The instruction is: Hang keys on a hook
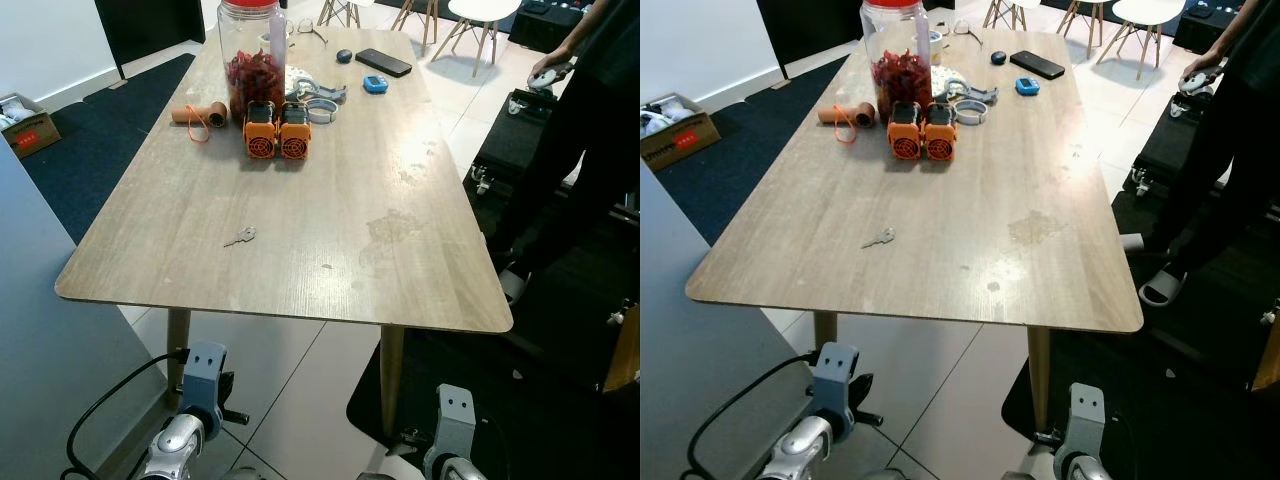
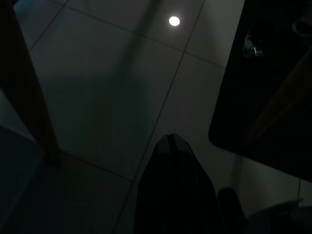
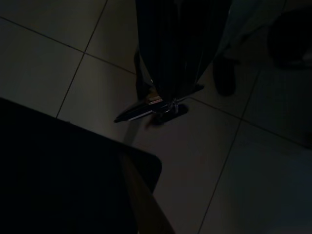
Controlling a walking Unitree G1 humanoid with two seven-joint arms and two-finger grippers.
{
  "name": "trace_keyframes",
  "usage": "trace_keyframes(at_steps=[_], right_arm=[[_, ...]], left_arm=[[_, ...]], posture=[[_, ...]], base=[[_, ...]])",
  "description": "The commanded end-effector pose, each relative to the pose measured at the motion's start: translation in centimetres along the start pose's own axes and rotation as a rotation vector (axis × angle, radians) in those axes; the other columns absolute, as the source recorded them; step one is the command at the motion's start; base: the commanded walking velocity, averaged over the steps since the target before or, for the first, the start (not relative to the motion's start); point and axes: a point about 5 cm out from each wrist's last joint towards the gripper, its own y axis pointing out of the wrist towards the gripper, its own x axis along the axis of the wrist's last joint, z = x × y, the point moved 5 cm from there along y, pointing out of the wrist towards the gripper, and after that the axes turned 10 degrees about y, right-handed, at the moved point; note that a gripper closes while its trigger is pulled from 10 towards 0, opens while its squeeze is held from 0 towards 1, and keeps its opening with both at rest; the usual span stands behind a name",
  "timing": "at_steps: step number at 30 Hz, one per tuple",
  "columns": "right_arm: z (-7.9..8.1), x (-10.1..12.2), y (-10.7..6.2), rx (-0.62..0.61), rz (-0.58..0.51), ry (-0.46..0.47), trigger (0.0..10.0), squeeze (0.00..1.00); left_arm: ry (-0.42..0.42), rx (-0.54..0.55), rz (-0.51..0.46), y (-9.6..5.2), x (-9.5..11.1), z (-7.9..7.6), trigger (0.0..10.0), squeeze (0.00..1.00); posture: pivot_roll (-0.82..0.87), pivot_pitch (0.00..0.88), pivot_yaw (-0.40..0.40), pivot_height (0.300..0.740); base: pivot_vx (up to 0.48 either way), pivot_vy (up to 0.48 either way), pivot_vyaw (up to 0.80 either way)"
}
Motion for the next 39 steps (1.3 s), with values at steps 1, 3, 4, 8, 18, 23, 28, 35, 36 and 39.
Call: trace_keyframes(at_steps=[1, 3, 4, 8, 18, 23, 28, 35, 36, 39], right_arm=[[0.0, -0.5, 0.0, -0.005, 0.021, 0.004, 10.0, 0.0], [0.1, -0.5, 0.0, -0.002, 0.019, 0.001, 10.0, 0.0], [0.1, -0.5, 0.0, -0.002, 0.019, -0.003, 10.0, 0.0], [0.1, -0.4, 0.0, -0.004, 0.019, -0.009, 10.0, 0.0], [0.3, -0.3, 0.1, -0.002, 0.015, -0.012, 10.0, 0.0], [0.4, -0.2, 0.1, 0.001, 0.013, -0.016, 10.0, 0.0], [0.4, -0.2, 0.1, 0.002, 0.012, -0.017, 10.0, 0.0], [0.5, -0.1, 0.1, 0.006, 0.009, -0.03, 10.0, 0.0], [0.5, -0.1, 0.1, 0.006, 0.009, -0.03, 10.0, 0.0], [0.5, 0.0, 0.1, 0.01, 0.006, -0.037, 10.0, 0.0]], left_arm=[[-0.001, -0.016, 0.013, 0.0, -0.3, -0.5, 10.0, 0.0], [-0.001, -0.016, 0.01, 0.0, -0.2, -0.5, 10.0, 0.0], [-0.001, -0.017, 0.009, 0.0, -0.2, -0.5, 10.0, 0.0], [0.0, -0.02, 0.005, 0.1, -0.1, -0.5, 10.0, 0.0], [0.003, -0.025, -0.001, 0.1, 0.1, -0.4, 10.0, 0.0], [0.004, -0.026, -0.01, 0.2, 0.4, -0.4, 10.0, 0.0], [0.004, -0.028, -0.015, 0.3, 0.5, -0.4, 10.0, 0.0], [0.003, -0.028, -0.03, 0.3, 0.8, -0.5, 10.0, 0.0], [0.003, -0.028, -0.03, 0.3, 0.8, -0.5, 10.0, 0.0], [0.005, -0.025, -0.034, 0.3, 0.9, -0.5, 10.0, 0.0]], posture=[[0.07, 0.037, -0.044, 0.74], [0.07, 0.037, -0.044, 0.74], [0.07, 0.029, -0.044, 0.74], [0.07, 0.024, -0.043, 0.74], [0.07, 0.019, -0.04, 0.74], [0.07, 0.021, -0.039, 0.74], [0.07, 0.024, -0.039, 0.74], [0.07, 0.029, -0.041, 0.74], [0.07, 0.029, -0.041, 0.74], [0.07, 0.028, -0.042, 0.74]], base=[[-0.285, 0.0, 0.0], [-0.287, 0.0, 0.0], [-0.289, 0.0, 0.0], [-0.294, 0.0, 0.0], [-0.323, 0.0, 0.0], [-0.326, 0.0, 0.0], [-0.327, 0.0, 0.0], [-0.224, 0.0, 0.0], [0.0, 0.0, 0.0], [0.0, 0.0, 0.0]])
